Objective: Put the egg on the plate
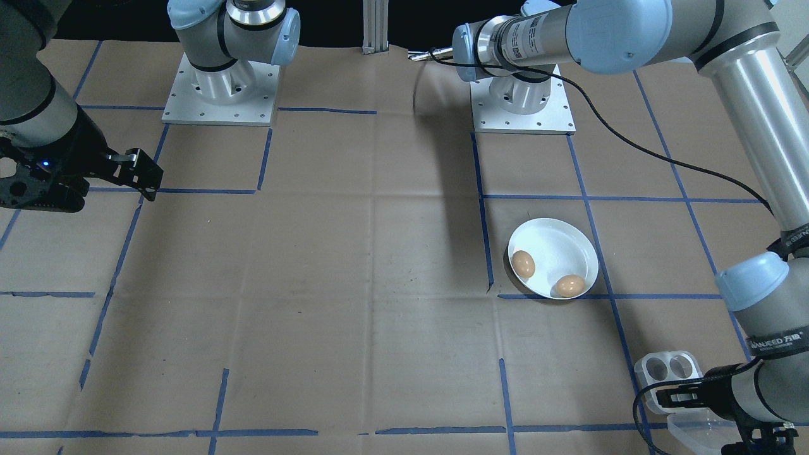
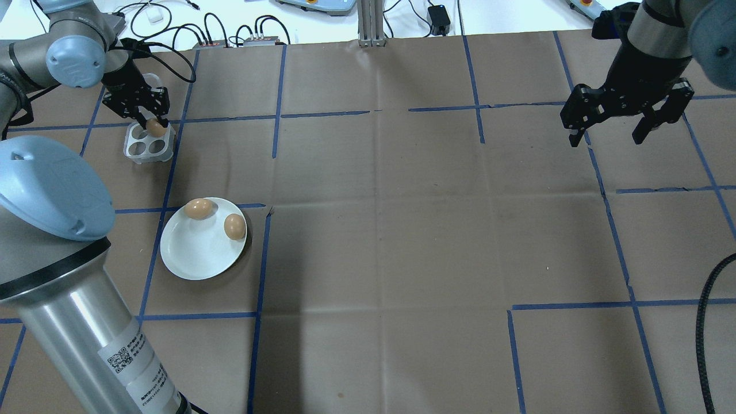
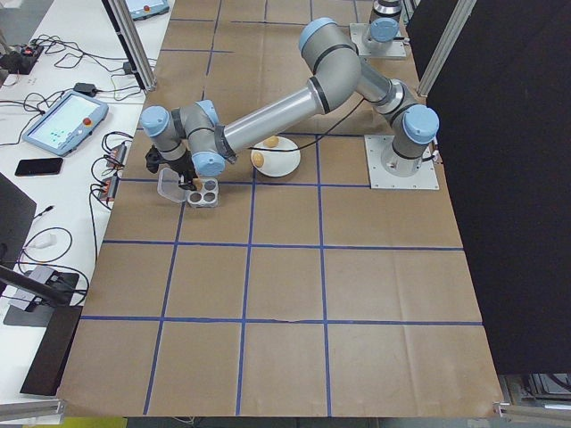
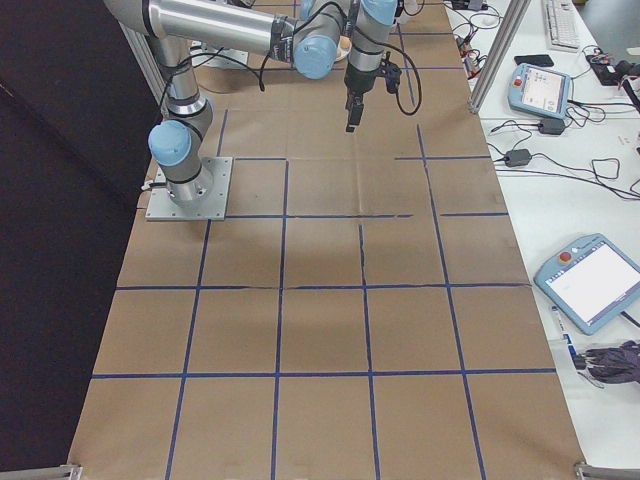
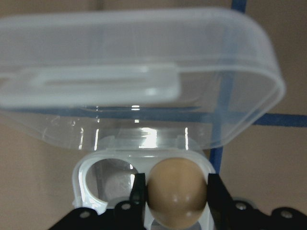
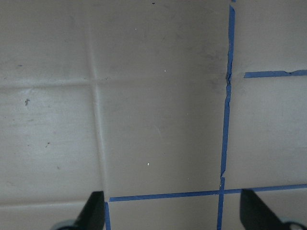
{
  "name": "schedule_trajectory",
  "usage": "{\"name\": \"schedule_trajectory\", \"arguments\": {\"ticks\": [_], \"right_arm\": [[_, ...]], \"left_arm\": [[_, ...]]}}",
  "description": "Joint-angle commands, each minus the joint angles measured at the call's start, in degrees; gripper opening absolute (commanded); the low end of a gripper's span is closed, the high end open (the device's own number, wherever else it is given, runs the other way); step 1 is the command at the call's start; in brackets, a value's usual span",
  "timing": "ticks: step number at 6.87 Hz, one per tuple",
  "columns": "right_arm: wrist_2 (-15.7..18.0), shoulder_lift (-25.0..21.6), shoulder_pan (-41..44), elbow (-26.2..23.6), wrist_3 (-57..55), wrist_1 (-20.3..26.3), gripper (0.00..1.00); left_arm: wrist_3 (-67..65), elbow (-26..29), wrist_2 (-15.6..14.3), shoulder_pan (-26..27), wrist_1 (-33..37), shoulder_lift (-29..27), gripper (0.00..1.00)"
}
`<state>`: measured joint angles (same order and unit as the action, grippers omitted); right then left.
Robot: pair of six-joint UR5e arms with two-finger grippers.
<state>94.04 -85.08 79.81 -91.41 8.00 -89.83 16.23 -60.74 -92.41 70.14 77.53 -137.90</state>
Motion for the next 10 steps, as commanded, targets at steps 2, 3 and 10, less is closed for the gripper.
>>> {"name": "schedule_trajectory", "arguments": {"ticks": [2, 3, 10], "right_arm": [[0.0, 0.0, 0.0, 0.0, 0.0, 0.0, 1.0], [0.0, 0.0, 0.0, 0.0, 0.0, -0.1, 1.0], [0.0, 0.0, 0.0, 0.0, 0.0, -0.1, 1.0]], "left_arm": [[0.0, 1.1, -0.7, 0.0, 2.5, 1.6, 0.08], [0.0, 1.1, -0.8, 0.0, 4.3, 3.8, 0.08], [-13.8, -34.1, -0.1, 7.3, 6.9, 35.0, 0.05]]}}
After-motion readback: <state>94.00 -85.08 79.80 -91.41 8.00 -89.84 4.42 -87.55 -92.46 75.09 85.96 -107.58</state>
